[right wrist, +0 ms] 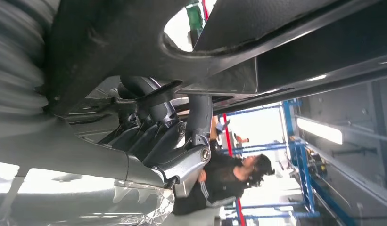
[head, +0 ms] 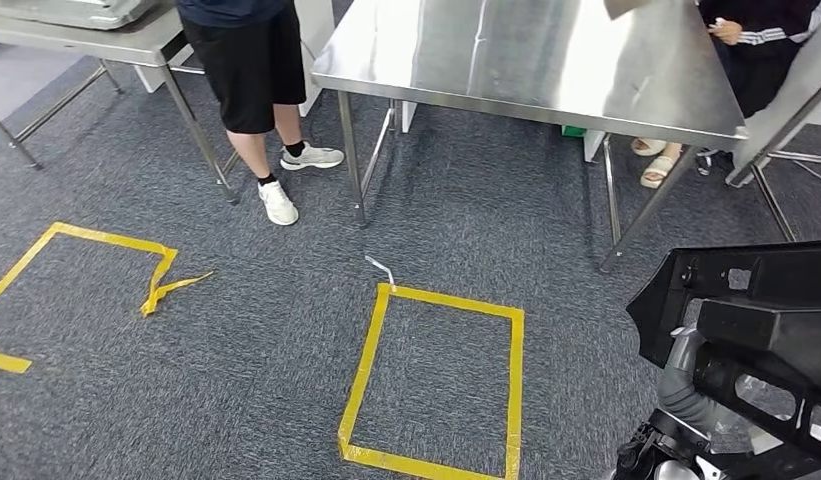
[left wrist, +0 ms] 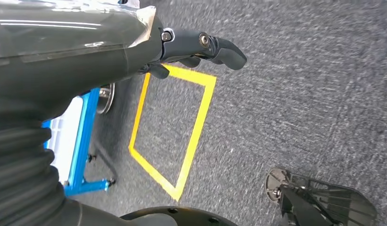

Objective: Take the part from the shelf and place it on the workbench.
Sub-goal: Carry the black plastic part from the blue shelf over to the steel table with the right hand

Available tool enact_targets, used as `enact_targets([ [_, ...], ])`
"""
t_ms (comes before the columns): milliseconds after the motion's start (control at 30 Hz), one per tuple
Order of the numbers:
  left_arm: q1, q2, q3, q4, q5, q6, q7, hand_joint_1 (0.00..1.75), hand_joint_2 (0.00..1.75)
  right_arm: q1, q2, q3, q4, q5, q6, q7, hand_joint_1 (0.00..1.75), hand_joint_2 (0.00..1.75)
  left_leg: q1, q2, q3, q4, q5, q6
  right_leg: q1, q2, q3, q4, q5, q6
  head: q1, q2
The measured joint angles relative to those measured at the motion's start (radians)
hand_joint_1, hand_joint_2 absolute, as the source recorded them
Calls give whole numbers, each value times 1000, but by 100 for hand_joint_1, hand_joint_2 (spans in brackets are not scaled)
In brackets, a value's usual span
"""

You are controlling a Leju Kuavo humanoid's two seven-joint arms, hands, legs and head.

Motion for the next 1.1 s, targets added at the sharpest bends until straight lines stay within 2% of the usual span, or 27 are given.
enact_targets([
  [33,0,0,-1,0,-1,0,-1,0,175,1,0,0,-5,0,-1,0,175,175,-4,8,1,1,-3,-4,2,-14,27,-49,11,-3,-1,0],
  [67,0,0,-1,0,-2,0,-2,0,175,2,0,0,-9,0,-3,0,175,175,-7,14,2,2,-4,-8,5,-21,39,-73,15,-8,-2,0],
  [133,0,1,-2,-1,-3,1,-4,0,175,5,0,-2,-15,0,-4,0,175,175,-9,29,5,1,-6,-15,6,-4,37,-75,16,-21,-4,0],
  [167,0,2,-2,-1,-4,1,-5,0,175,6,0,-2,-17,1,-4,1,175,175,-7,25,3,4,-10,-20,2,6,36,-76,18,-26,-4,0],
  [233,-2,3,-3,-1,-6,2,-9,0,175,8,0,-3,-24,1,-4,1,175,175,-2,-16,-16,49,-44,-32,-7,24,36,-78,22,-38,-7,0],
  [300,-2,3,-4,-1,-7,1,-12,0,175,8,1,-4,-27,2,-4,0,175,175,1,-65,-73,173,-108,-39,-8,42,35,-78,24,-47,-10,0],
  [333,-1,3,-4,-1,-7,1,-13,0,175,8,2,-4,-27,2,-4,0,175,175,1,-74,-106,240,-133,-40,-7,53,34,-78,25,-50,-11,0],
  [367,0,3,-4,-1,-7,1,-13,0,175,9,3,-4,-27,3,-4,0,175,175,2,-78,-129,283,-142,-40,-6,65,34,-78,25,-50,-11,0],
  [400,1,3,-4,-1,-7,1,-13,0,175,9,3,-4,-27,3,-4,0,175,175,3,-80,-136,292,-131,-38,-5,78,34,-78,25,-50,-11,0],
  [433,2,3,-4,-1,-7,1,-13,0,175,9,3,-4,-27,3,-4,0,175,175,3,-83,-123,260,-103,-36,-5,91,36,-78,25,-50,-11,0],
  [500,2,3,-5,-1,-8,1,-13,0,175,9,4,-4,-27,3,-4,0,175,175,5,-104,-64,130,-33,-28,-3,111,38,-76,26,-48,-11,0],
  [533,1,3,-5,-1,-8,1,-13,0,175,8,4,-4,-28,4,-4,0,175,175,6,-116,-38,71,-12,-25,-1,119,37,-74,27,-46,-11,0],
  [600,-2,3,-5,-1,-8,1,-15,0,175,9,5,-4,-29,7,-4,-3,175,175,3,-129,-17,17,-3,-20,2,130,30,-73,31,-38,-11,0],
  [667,-5,2,-6,-1,-8,1,-16,0,175,9,5,-4,-31,11,-4,-6,175,175,1,-120,-14,8,3,-10,0,134,20,-74,34,-25,-11,0],
  [733,-5,0,-6,0,-8,1,-17,0,175,8,5,-4,-34,13,-4,-8,175,175,4,-109,-11,-2,13,3,3,107,-2,-35,12,-21,-7,0],
  [800,-3,0,-6,0,-8,1,-18,0,175,5,5,-3,-35,13,-5,-9,175,175,4,-96,-11,-6,19,10,6,67,-56,83,-44,-28,-2,0],
  [833,-2,0,-6,0,-8,1,-18,0,175,5,5,-3,-35,13,-5,-10,175,175,4,-89,-13,-5,19,10,5,57,-86,152,-71,-29,0,0],
  [867,0,0,-6,0,-8,1,-18,0,175,6,5,-3,-35,13,-5,-10,175,175,3,-82,-14,-5,19,11,4,52,-106,199,-87,-26,0,0],
  [900,0,0,-6,0,-8,1,-18,0,175,7,5,-3,-35,13,-4,-10,175,175,3,-77,-15,-5,19,10,3,50,-108,212,-87,-20,0,0],
  [933,0,0,-6,0,-8,1,-18,0,175,8,5,-3,-35,13,-4,-10,175,175,3,-73,-14,-5,19,10,1,48,-89,182,-73,-11,0,0],
  [1000,0,0,-6,0,-8,0,-20,0,175,7,5,-3,-35,15,-4,-11,175,175,3,-68,-12,-4,17,7,-2,39,-9,36,-25,5,1,0],
  [1033,0,0,-6,0,-8,-1,-22,0,175,6,5,-3,-35,16,-4,-12,175,175,1,-66,-12,-2,16,3,-1,35,27,-30,-6,5,1,0],
  [1067,0,0,-6,0,-8,-1,-24,0,175,5,5,-3,-35,17,-3,-13,175,175,-2,-66,-13,0,14,-1,-1,32,50,-72,6,1,0,0],
  [1100,0,0,-6,0,-8,-1,-27,0,175,4,5,-4,-35,18,-2,-14,175,175,-5,-65,-15,3,14,0,-1,31,57,-87,9,-5,0,0],
])
